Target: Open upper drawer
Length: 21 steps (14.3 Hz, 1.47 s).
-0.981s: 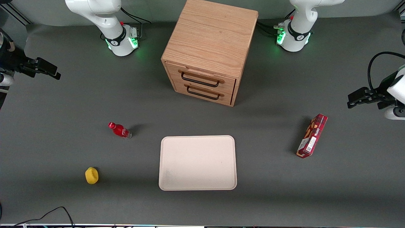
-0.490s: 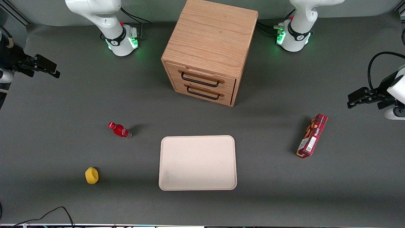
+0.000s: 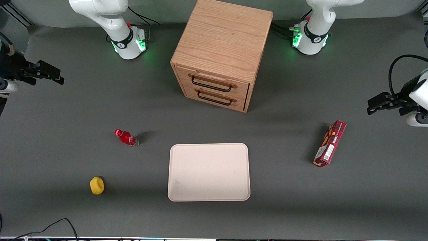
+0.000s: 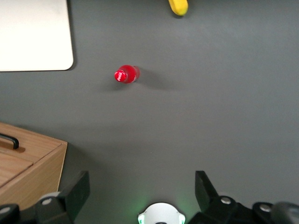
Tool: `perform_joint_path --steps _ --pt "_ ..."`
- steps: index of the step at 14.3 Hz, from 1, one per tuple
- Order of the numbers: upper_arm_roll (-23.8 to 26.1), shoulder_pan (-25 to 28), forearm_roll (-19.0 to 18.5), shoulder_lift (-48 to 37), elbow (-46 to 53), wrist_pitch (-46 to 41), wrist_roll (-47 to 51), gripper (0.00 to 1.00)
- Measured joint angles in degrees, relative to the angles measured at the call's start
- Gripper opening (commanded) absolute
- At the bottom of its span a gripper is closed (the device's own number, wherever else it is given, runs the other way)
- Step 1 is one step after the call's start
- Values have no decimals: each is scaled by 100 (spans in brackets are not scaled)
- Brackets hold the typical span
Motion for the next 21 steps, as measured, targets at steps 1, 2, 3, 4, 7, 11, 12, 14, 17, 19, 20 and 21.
perform_joint_path --steps 1,2,3,4,7,11,12,14,17,19,20,21 --pt "-14 0 69 40 58 -43 -92 100" --pt "-23 -1 115 64 98 -72 -216 100" --pt "-20 0 138 74 119 -100 -371 100" --pt "-7 6 159 77 123 -120 -590 100" --pt "267 55 209 83 138 -136 -1148 100" --pt "1041 112 634 125 264 -211 -2137 100" --pt "1174 116 816 134 281 -261 -2397 100" --pt "1565 111 1023 156 295 -285 -2664 100" --pt "2299 124 1442 294 295 -281 -2627 100" --pt "2543 126 1544 555 291 -160 -2601 100" --pt "2645 124 1561 737 290 5 -2602 100" --pt "2744 125 1567 946 286 184 -2602 100"
